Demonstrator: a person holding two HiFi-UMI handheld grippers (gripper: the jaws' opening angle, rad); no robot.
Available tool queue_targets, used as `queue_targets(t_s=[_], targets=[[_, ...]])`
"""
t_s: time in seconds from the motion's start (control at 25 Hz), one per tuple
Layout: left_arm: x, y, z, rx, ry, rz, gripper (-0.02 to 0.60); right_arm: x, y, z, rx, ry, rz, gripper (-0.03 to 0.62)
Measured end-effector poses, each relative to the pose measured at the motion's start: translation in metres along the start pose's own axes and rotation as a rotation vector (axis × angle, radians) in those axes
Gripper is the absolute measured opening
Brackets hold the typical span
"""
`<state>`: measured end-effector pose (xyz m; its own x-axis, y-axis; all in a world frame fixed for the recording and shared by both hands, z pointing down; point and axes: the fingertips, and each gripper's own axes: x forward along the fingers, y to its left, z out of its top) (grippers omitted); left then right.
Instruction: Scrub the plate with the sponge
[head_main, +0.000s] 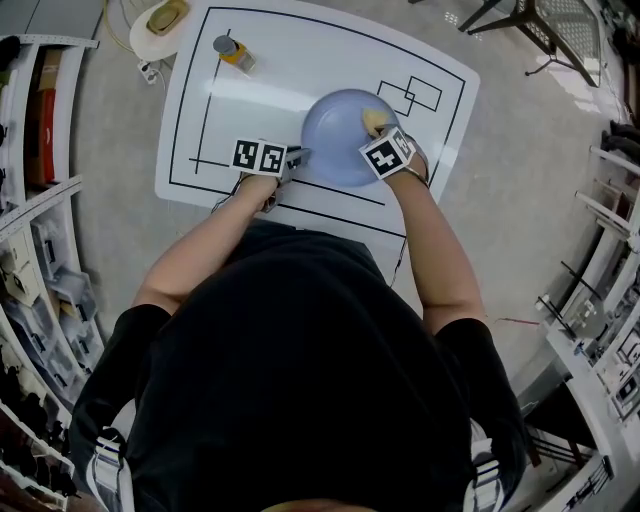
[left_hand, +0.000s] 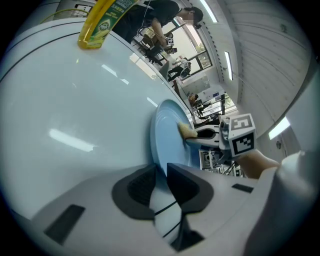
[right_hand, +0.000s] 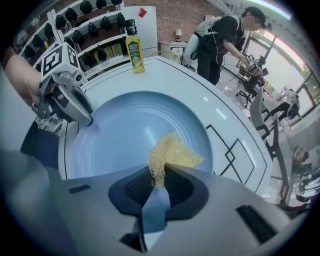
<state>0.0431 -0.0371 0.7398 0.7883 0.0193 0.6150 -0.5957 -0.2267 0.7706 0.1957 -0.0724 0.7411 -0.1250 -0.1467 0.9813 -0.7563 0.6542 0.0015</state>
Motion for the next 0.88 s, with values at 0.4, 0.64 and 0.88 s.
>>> queue_targets(t_s=[0.4,0.64,0.88], targets=[[0.001,0.000,0.001,0.010,0.007,-0.001,0.077,-0.004,0.019,-0.028,0.017,0.050,0.024,0.057],[0.000,0.000,0.002,0.015,0.007,0.000,0.077,-0.007,0.042,-0.037,0.036,0.073,0.069,0.058],[0.001,-0.002,0.000,0.014,0.013,-0.006,0.078,-0.008,0.068,-0.043,0.046,0.084,0.124,0.058]])
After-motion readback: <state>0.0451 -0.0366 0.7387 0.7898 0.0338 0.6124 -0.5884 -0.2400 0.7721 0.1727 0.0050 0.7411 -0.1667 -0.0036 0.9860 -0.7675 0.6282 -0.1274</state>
